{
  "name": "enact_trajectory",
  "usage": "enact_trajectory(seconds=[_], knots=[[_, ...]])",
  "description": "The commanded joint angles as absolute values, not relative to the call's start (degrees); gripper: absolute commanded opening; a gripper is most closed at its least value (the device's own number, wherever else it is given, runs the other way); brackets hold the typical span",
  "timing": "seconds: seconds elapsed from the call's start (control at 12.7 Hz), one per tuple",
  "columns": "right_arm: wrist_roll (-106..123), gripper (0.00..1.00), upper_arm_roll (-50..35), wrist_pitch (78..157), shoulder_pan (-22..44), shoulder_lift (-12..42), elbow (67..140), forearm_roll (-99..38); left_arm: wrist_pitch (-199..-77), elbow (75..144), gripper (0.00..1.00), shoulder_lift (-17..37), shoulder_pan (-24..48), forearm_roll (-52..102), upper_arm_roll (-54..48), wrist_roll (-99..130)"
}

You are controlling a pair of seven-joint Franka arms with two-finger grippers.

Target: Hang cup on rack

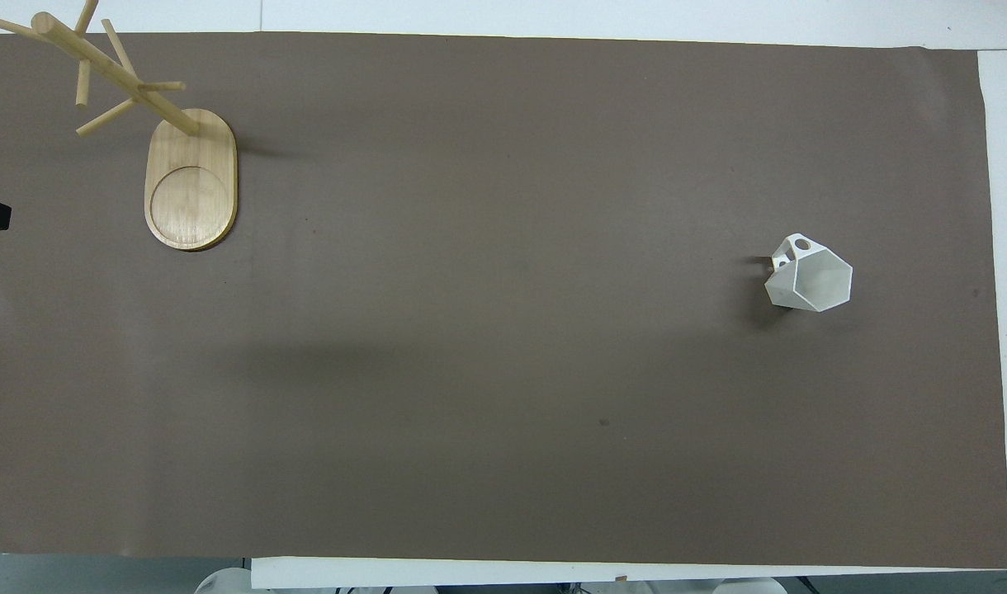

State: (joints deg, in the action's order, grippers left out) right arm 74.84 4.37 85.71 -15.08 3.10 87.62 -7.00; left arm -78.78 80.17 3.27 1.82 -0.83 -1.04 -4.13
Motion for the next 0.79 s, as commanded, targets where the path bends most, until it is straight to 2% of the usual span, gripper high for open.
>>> enact_trajectory(seconds=[0.0,0.24,0.39,0.55,0.71], knots=[[93.0,1.00,3.7,82.9,-22.5,12.0,82.5,-16.7,-78.8,81.0,1.00,2.5,1.3,-0.6,-1.2,-4.3],[108.8,1.00,3.4,75.9,-30.7,25.5,76.8,-31.0,-78.8,81.0,1.00,2.4,1.3,-0.6,-1.2,-4.3],[116.5,1.00,2.5,72.4,-35.8,34.2,76.6,-39.6,-78.8,81.0,1.00,2.4,1.3,-0.6,-1.2,-4.3],[126.3,1.00,0.2,70.4,-37.4,42.7,77.9,-45.9,-78.8,81.0,1.00,2.4,1.3,-0.6,-1.2,-4.3],[131.8,1.00,0.2,71.2,-37.3,44.8,82.4,-48.9,-78.8,81.0,1.00,2.4,1.3,-0.6,-1.2,-4.3]])
